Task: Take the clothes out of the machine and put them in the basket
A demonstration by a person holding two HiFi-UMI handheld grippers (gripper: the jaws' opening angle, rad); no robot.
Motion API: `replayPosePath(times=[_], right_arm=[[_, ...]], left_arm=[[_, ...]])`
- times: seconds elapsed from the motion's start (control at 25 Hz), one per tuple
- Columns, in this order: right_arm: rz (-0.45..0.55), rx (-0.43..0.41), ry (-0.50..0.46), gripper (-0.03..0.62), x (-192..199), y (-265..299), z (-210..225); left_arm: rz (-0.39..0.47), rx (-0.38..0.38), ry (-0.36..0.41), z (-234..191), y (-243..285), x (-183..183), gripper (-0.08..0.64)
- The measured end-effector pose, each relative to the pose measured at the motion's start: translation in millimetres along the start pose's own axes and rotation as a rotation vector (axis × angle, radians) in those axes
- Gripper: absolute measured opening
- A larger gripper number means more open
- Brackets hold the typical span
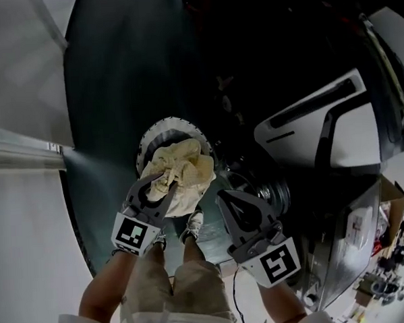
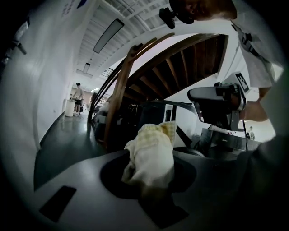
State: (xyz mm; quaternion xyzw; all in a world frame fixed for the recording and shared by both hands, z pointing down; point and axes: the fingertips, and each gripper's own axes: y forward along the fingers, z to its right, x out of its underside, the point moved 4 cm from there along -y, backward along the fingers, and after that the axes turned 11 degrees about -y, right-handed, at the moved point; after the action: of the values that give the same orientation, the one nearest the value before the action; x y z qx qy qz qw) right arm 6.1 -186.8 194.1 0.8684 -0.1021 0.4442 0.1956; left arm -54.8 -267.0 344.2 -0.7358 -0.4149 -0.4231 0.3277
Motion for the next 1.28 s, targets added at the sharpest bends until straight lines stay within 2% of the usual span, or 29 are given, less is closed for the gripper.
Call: replayPosePath(times=[0.12,0.2,0.44,0.6,0.76,0.92,1.12,1.28], right_arm=[[0.016,-0.062,0.027,0.014,6.1,27.6,-0.5],[0.013,-0.113,0.031,0.014,14.0,38.3,-2.1],[-0.045,-0.223,0.041,0.014,64.0,64.2,5.7],[-0.061,-0.245,0.045,0.014,94.7,76.1,12.4],[-0.085,-0.272,0.05,0.014,120.1,82.7,14.6],[-0.105,-0.295,0.054,0.014,144.0,87.4,19.3],[-0.113,-0.32,0.067,0.014,157.8,90.6,20.1],[-0.105,-0.337,0.063,0.014,150.3,95.6,21.3]], left_arm=[[-0.006,-0.061,-0.032,-24.6,12.7,24.6,0.109],[-0.013,-0.094,-0.018,-35.4,20.7,44.6,0.109],[-0.117,-0.176,-0.009,-61.2,52.9,100.1,0.109],[-0.189,-0.229,-0.001,-80.2,79.0,135.3,0.114],[-0.266,-0.276,-0.03,-100.6,103.1,178.6,0.127],[-0.323,-0.319,-0.067,-120.8,122.0,218.8,0.211],[-0.317,-0.338,-0.076,-124.5,125.0,229.8,0.229],[-0.292,-0.371,-0.078,-126.7,117.5,216.0,0.226]])
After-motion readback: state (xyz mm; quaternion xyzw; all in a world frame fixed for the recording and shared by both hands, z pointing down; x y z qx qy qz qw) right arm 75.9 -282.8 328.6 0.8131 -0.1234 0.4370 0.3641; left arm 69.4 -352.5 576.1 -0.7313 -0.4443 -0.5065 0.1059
